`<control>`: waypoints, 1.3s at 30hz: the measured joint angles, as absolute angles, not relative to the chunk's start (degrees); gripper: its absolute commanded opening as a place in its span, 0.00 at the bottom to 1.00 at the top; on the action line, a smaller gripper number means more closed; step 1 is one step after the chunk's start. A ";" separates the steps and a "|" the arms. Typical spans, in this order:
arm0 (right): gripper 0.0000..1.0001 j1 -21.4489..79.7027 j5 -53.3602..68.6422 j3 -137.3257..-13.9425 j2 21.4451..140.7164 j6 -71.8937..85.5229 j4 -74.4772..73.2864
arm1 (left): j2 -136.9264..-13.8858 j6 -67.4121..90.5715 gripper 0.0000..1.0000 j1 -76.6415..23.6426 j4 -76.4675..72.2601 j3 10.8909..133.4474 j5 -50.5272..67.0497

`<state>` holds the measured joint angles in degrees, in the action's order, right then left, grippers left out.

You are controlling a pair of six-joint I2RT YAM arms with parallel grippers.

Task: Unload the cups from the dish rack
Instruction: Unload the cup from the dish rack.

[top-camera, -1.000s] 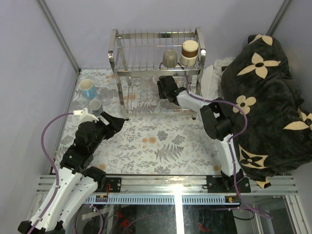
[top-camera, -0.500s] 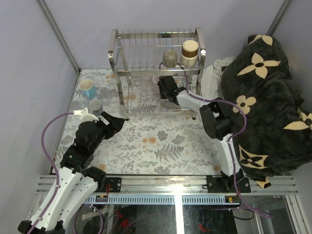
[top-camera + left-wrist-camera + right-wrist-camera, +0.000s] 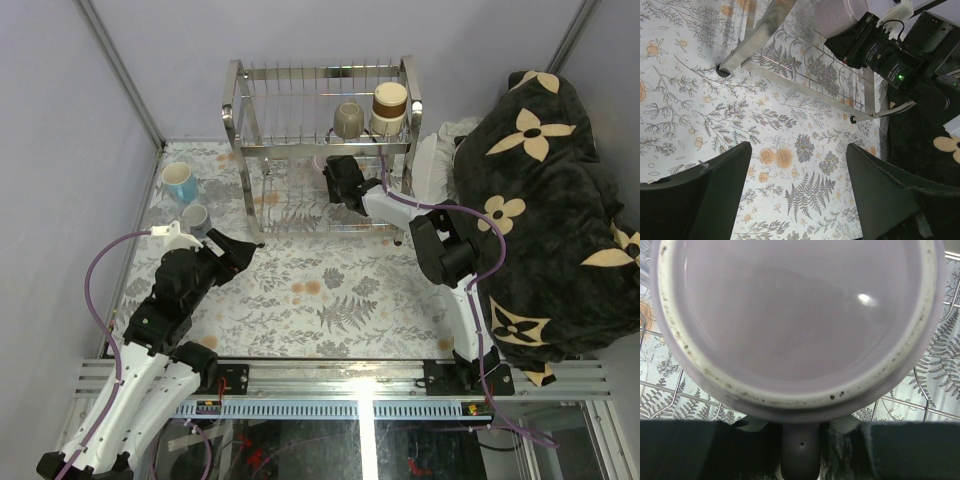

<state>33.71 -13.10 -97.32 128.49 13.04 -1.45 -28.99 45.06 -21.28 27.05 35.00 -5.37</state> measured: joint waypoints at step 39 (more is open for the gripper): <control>0.00 33.65 -12.73 -90.04 122.32 13.91 -0.80 | -28.53 45.08 0.76 -21.28 27.09 35.00 -5.37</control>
<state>33.65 -12.73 -90.04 122.32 13.91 -0.80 -28.53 45.08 -21.28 27.09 35.00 -5.37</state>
